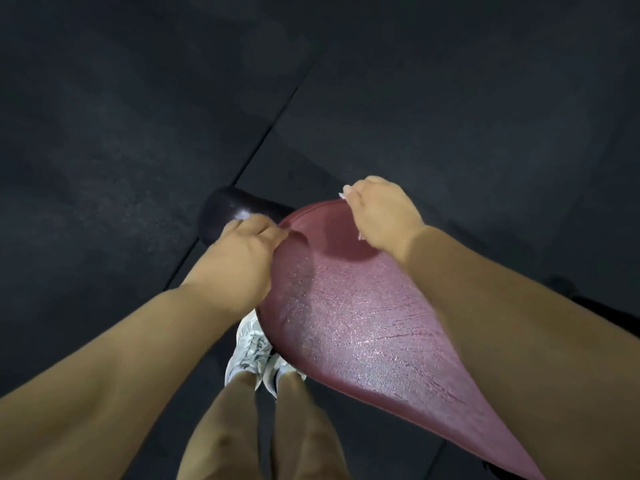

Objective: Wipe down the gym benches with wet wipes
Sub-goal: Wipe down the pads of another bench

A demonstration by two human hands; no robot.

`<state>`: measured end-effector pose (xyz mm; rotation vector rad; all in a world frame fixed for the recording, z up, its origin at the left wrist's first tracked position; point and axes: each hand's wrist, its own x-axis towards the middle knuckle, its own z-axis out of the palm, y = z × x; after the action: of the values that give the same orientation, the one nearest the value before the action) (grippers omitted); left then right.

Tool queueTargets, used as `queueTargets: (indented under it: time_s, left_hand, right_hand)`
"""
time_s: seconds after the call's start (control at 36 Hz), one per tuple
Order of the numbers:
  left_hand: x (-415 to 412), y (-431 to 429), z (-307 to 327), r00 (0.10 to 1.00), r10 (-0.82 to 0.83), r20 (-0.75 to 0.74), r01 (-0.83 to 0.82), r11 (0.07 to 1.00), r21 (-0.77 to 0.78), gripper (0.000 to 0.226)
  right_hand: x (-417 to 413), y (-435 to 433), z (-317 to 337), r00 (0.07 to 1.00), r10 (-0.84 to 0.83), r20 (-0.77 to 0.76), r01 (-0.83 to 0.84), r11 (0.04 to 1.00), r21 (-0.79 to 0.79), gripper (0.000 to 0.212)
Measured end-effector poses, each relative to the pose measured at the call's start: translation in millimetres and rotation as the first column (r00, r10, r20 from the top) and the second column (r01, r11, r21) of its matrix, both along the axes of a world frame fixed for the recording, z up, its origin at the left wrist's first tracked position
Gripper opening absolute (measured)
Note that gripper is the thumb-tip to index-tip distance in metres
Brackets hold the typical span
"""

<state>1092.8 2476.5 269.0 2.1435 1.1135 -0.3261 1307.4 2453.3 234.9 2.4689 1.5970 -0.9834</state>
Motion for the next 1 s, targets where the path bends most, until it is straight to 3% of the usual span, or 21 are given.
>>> queueTargets:
  time_s: [0.06, 0.22, 0.36, 0.53, 0.64, 0.72, 0.81, 0.89, 0.94, 1.0]
  left_hand:
    - [14, 2, 1, 0.998, -0.063, 0.021, 0.062, 0.998, 0.023, 0.058]
    - [52, -4, 4, 0.985, -0.174, 0.017, 0.174, 0.985, 0.002, 0.065]
    - [58, -8, 5, 0.978, -0.209, -0.019, 0.209, 0.978, -0.005, 0.064]
    - [54, -6, 6, 0.973, -0.227, -0.038, 0.227, 0.974, 0.009, 0.068]
    - [64, -8, 6, 0.98, -0.198, -0.029, 0.199, 0.979, 0.041, 0.065]
    - [79, -15, 5, 0.98, -0.199, -0.004, 0.199, 0.978, 0.065, 0.063]
    - [101, -26, 4, 0.974, -0.22, 0.049, 0.216, 0.974, 0.072, 0.062]
    - [124, -42, 3, 0.969, -0.232, 0.086, 0.226, 0.971, 0.077, 0.061]
    - [139, -53, 0, 0.965, -0.241, 0.104, 0.234, 0.97, 0.071, 0.06]
    - [151, -64, -2, 0.955, -0.288, 0.073, 0.285, 0.957, 0.056, 0.062]
  right_hand:
    - [14, -14, 2, 0.999, -0.038, 0.031, 0.039, 0.999, -0.038, 0.022]
    - [57, -82, 12, 0.958, -0.099, 0.268, 0.136, 0.983, -0.121, 0.038]
    - [56, -87, 16, 0.928, -0.294, 0.228, 0.329, 0.935, -0.136, 0.012]
    - [30, -28, 5, 0.988, -0.13, 0.08, 0.131, 0.991, -0.01, 0.02]
    - [38, -33, 5, 0.986, 0.104, 0.131, -0.106, 0.994, 0.009, 0.019]
    - [65, -61, 7, 0.991, 0.054, 0.12, -0.035, 0.987, -0.155, 0.016]
    - [107, -111, 11, 0.987, -0.101, 0.124, 0.132, 0.952, -0.277, 0.02]
    - [147, -158, 21, 0.969, -0.147, 0.197, 0.224, 0.861, -0.458, 0.028]
    - [163, -173, 21, 0.962, -0.143, 0.234, 0.245, 0.833, -0.497, 0.035]
    - [164, -173, 18, 0.967, -0.133, 0.217, 0.223, 0.854, -0.47, 0.025]
